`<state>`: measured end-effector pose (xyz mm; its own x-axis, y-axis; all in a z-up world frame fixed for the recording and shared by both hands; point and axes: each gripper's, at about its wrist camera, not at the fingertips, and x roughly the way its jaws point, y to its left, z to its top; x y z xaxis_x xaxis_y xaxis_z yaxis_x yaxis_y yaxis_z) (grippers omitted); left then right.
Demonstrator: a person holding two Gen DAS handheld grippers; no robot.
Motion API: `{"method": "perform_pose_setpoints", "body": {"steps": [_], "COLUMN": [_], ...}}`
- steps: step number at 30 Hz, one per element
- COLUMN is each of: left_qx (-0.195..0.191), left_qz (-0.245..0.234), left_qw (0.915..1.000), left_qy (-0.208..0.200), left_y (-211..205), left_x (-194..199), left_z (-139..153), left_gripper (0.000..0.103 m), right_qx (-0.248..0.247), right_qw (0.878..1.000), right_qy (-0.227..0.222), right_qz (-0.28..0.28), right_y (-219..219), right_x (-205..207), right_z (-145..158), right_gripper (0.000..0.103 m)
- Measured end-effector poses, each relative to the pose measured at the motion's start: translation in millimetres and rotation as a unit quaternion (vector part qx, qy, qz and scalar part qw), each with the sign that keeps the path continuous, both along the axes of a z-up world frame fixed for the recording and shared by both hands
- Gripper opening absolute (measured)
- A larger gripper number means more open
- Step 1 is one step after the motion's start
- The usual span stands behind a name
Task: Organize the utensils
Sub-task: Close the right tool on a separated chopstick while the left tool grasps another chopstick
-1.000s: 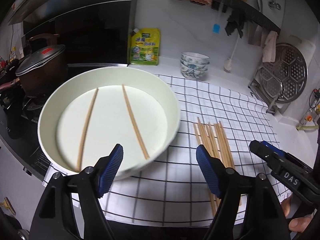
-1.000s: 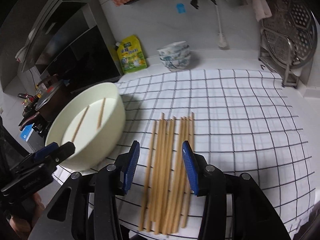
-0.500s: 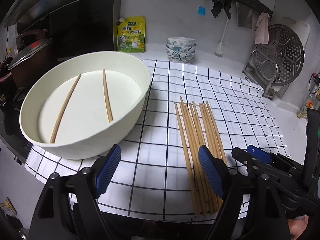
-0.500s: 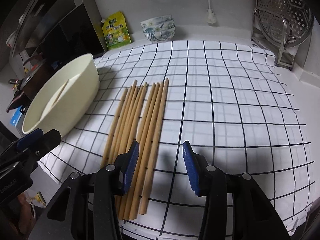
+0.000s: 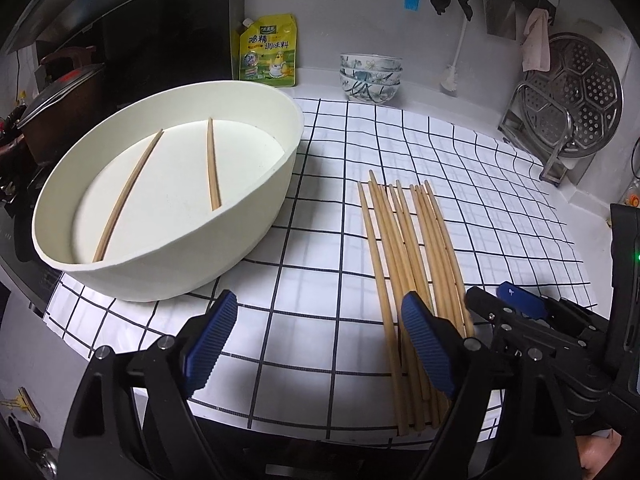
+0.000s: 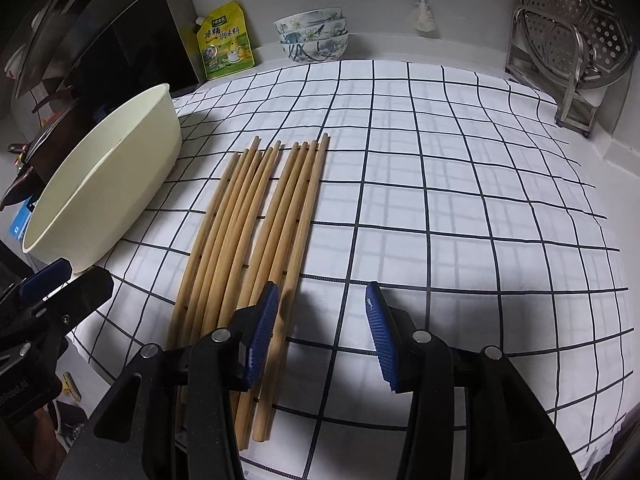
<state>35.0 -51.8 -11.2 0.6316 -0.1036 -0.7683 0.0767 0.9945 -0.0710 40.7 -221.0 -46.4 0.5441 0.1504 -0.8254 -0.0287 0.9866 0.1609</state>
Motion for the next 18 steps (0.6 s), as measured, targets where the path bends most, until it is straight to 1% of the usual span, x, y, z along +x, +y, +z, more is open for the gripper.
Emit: {"method": "perform_pose_setpoints", "body": {"steps": [6,11,18], "left_qx": [0.003,0.006,0.015], "left_qz": [0.003,0.003,-0.002], "left_qw": [1.0000,0.9999,0.9996], "left_qy": [0.008,0.014,0.024], "left_y": [0,-4,-13], "left_x": [2,3,6], "left_z": [-6,-10,-20], "left_gripper": [0.087,0.089,0.091], "right_qx": [-0.022,-0.023,-0.016], "right_qw": [1.000,1.000,1.000], "right_qy": [0.001,0.000,0.000], "right_qz": [0.008,0.006,-0.011], "right_y": [5,3,-16], "right_x": [0,-1,-6], "right_z": [-4,-4,-4], "right_gripper": [0.044,0.044,0.044]}}
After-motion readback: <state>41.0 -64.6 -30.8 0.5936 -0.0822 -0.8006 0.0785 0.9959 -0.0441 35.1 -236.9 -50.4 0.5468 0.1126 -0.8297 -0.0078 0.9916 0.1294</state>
